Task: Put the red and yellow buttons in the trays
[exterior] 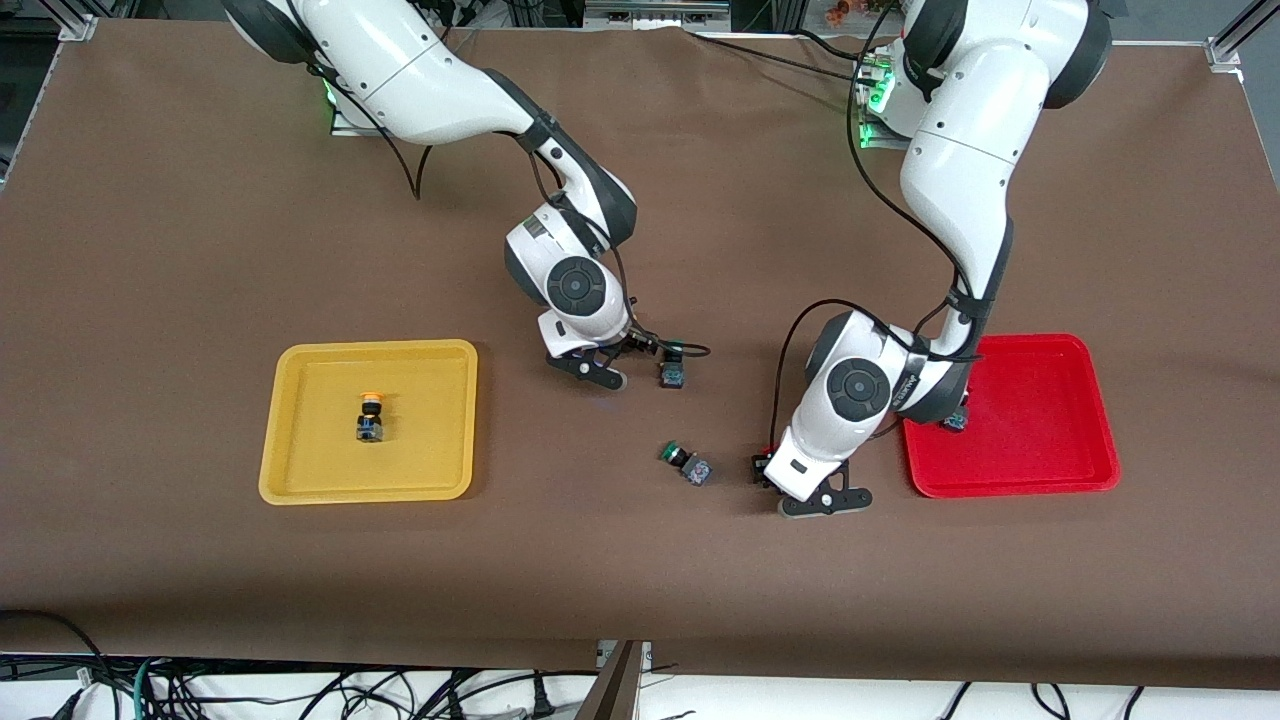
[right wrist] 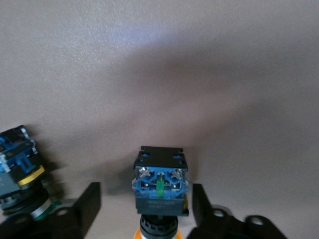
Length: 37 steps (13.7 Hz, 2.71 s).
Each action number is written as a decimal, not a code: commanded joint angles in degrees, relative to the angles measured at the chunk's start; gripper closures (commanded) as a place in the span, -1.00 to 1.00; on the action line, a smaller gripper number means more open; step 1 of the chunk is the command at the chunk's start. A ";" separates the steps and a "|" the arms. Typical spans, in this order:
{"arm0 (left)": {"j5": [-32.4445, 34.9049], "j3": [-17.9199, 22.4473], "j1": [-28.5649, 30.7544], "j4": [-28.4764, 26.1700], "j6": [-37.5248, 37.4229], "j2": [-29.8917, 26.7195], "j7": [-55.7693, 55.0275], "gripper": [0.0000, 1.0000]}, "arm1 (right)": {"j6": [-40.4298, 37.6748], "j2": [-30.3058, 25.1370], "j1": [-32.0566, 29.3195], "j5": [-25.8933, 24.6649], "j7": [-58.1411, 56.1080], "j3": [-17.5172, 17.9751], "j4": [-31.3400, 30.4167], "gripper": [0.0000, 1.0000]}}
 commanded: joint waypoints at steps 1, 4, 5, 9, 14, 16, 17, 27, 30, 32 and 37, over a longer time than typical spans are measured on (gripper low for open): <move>0.69 0.42 -0.69 -0.37 0.11 -0.64 -0.97 0.87 | 0.30 -0.89 -0.61 0.29 -0.03 -0.57 -0.24 1.00; 0.51 0.33 0.71 -0.37 -2.60 -3.00 -0.88 1.00 | -4.06 -3.96 -5.16 -0.15 -4.15 -0.75 0.02 1.00; 1.29 0.33 2.10 -0.19 -5.92 -4.58 -0.27 1.00 | -7.14 -5.28 -7.18 -0.07 -7.74 -0.75 0.20 1.00; 1.12 0.16 9.04 -0.28 -25.24 -12.67 24.01 1.00 | -14.81 -5.82 -16.15 -0.59 -24.34 -0.84 3.36 1.00; 1.56 0.25 20.38 -2.28 -36.81 -14.97 52.68 0.82 | -14.90 -5.20 -22.49 -0.94 -39.66 -3.21 2.75 1.00; 1.82 0.60 22.49 -8.68 -29.73 -15.41 57.98 0.76 | -14.82 -5.12 -22.85 -1.12 -41.77 -3.82 1.96 1.00; 3.31 0.51 23.55 -11.76 -25.16 -15.76 60.01 0.76 | -14.82 -4.59 -22.85 -1.21 -42.66 -4.70 1.87 1.00; 4.29 0.33 26.11 -16.19 -19.40 -17.51 63.02 -1.00 | -25.15 -17.22 -23.29 -0.77 -43.98 -8.03 3.63 -1.00; 3.50 -0.19 25.76 -15.75 -22.47 -21.81 61.88 -1.00 | -33.16 -23.73 -23.29 -0.94 -46.34 -10.58 3.72 -1.00; 3.50 -2.29 25.32 -15.66 -26.06 -27.16 57.69 -1.00 | -38.52 -26.98 -25.12 -0.94 -52.13 -12.00 6.42 -1.00; 2.53 -6.34 25.50 -15.48 -43.18 -43.42 48.36 -1.00 | -46.28 -38.15 -27.77 -2.00 -52.68 -11.65 5.04 -1.00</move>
